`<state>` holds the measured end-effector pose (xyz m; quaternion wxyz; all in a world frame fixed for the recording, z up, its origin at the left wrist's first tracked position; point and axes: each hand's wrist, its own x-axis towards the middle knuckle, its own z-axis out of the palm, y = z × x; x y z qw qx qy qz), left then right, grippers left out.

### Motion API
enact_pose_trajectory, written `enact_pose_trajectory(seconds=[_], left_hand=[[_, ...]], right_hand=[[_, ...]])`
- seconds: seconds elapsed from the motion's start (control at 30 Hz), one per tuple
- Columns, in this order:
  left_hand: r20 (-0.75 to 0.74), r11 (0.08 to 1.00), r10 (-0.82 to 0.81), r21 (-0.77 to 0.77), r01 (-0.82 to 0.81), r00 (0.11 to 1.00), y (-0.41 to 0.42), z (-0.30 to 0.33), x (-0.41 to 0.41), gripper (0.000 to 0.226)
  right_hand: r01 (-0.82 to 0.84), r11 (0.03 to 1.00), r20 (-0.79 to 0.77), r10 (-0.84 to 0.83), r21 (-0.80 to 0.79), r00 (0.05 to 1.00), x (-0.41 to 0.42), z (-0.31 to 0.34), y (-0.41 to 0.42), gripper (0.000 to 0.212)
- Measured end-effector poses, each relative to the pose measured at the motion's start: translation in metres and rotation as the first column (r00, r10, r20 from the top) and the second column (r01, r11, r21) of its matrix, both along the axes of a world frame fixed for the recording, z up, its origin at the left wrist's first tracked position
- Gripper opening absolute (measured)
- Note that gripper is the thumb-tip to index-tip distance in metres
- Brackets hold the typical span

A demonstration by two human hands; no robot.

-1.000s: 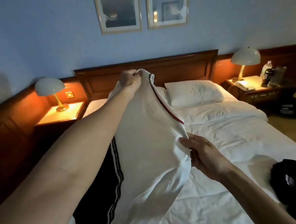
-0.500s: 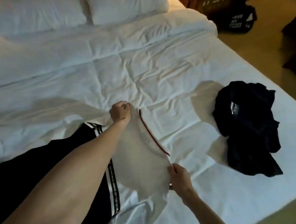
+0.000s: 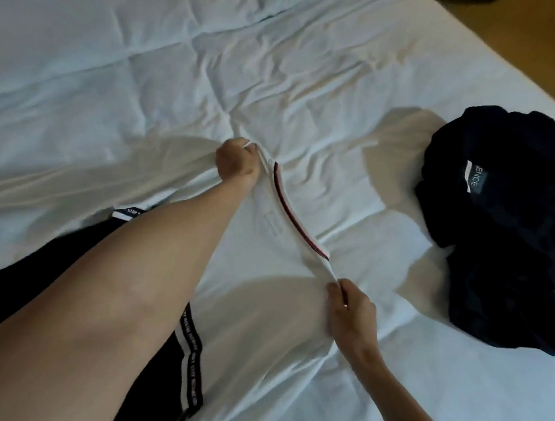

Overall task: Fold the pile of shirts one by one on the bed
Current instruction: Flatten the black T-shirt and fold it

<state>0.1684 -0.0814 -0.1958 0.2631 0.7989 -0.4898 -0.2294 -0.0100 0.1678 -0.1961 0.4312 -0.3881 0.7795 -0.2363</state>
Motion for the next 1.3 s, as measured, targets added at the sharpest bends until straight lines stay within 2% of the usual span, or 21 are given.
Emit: enact_pose_trajectory(seconds=[0.07, 0.17, 0.23, 0.3, 0.37, 0.47, 0.57, 0.63, 0.73, 0.87, 0.97, 1.03, 1.07, 1.13, 1.17, 1.23, 1.3], left_hand=[[-0.037, 0.998, -0.070, -0.005, 0.070, 0.997, -0.009, -0.003, -0.013, 0.029], [-0.147, 0.962, -0.267, 0.015, 0.272, 0.952, 0.000, -0.021, -0.027, 0.037], [-0.126, 0.927, -0.376, -0.050, 0.372, 0.918, 0.035, -0.035, -0.030, 0.055], [-0.084, 0.914, -0.383, -0.177, 0.364, 0.920, 0.092, -0.045, -0.030, 0.059], [-0.057, 0.912, -0.347, -0.254, 0.323, 0.936, 0.163, -0.048, -0.027, 0.051], [0.056, 0.928, -0.293, -0.224, 0.298, 0.954, 0.265, -0.049, -0.014, 0.031], [0.107, 0.945, -0.301, -0.101, 0.311, 0.948, 0.345, -0.040, -0.002, 0.034], [0.119, 0.949, -0.303, -0.054, 0.311, 0.946, 0.377, -0.034, 0.000, 0.037], [0.130, 0.936, -0.349, 0.010, 0.351, 0.928, 0.395, -0.029, 0.000, 0.036], [0.112, 0.884, -0.464, -0.001, 0.467, 0.879, 0.403, -0.022, 0.000, 0.033], [0.110, 0.886, -0.450, -0.069, 0.459, 0.886, 0.417, -0.015, 0.015, 0.032], [0.130, 0.914, -0.389, -0.071, 0.400, 0.912, 0.431, -0.012, 0.036, 0.033], [0.153, 0.931, -0.344, -0.070, 0.357, 0.927, 0.440, -0.012, 0.051, 0.034], [0.209, 0.961, -0.255, -0.052, 0.271, 0.944, 0.459, -0.014, 0.089, 0.041], [0.244, 0.971, -0.224, -0.023, 0.236, 0.944, 0.469, -0.016, 0.110, 0.045], [0.327, 0.981, -0.196, 0.077, 0.180, 0.924, 0.491, -0.023, 0.155, 0.051], [0.386, 0.971, -0.192, 0.206, 0.118, 0.902, 0.512, -0.028, 0.196, 0.055]], right_hand=[[0.069, 0.997, -0.021, -0.070, -0.026, 0.997, -0.012, -0.003, -0.010, 0.031], [0.111, 0.993, 0.030, -0.112, 0.037, 0.993, -0.019, -0.009, -0.008, 0.019], [0.106, 0.993, 0.064, -0.109, 0.044, 0.992, -0.016, -0.013, 0.003, 0.012], [0.081, 0.994, 0.073, -0.086, 0.068, 0.994, -0.009, -0.010, 0.018, 0.013], [0.066, 0.991, 0.099, -0.078, 0.119, 0.992, 0.001, -0.013, 0.035, 0.027], [0.061, 0.978, 0.151, -0.092, 0.201, 0.984, 0.015, -0.017, 0.065, 0.047], [0.014, 0.971, 0.322, -0.093, 0.240, 0.942, 0.027, -0.015, 0.090, 0.033], [-0.038, 0.969, 0.377, -0.059, 0.244, 0.924, 0.032, -0.014, 0.103, 0.021], [-0.014, 0.967, 0.297, -0.064, 0.254, 0.953, 0.032, -0.015, 0.120, 0.029], [-0.016, 0.963, 0.069, -0.003, 0.268, 0.998, 0.018, -0.005, 0.130, 0.028], [-0.031, 0.979, -0.142, 0.060, 0.199, 0.988, 0.025, 0.000, 0.133, 0.041], [-0.144, 0.988, -0.365, 0.153, 0.050, 0.918, 0.046, 0.008, 0.142, 0.071], [-0.256, 0.966, -0.462, 0.219, -0.018, 0.860, 0.061, 0.016, 0.147, 0.087], [-0.511, 0.851, -0.538, 0.376, -0.122, 0.754, 0.094, 0.019, 0.160, 0.097], [-0.632, 0.762, -0.550, 0.471, -0.140, 0.690, 0.110, 0.015, 0.167, 0.096], [-0.837, 0.533, -0.579, 0.646, -0.125, 0.498, 0.144, -0.003, 0.177, 0.088], [-0.946, 0.308, -0.598, 0.740, -0.104, 0.307, 0.173, -0.022, 0.182, 0.075]])
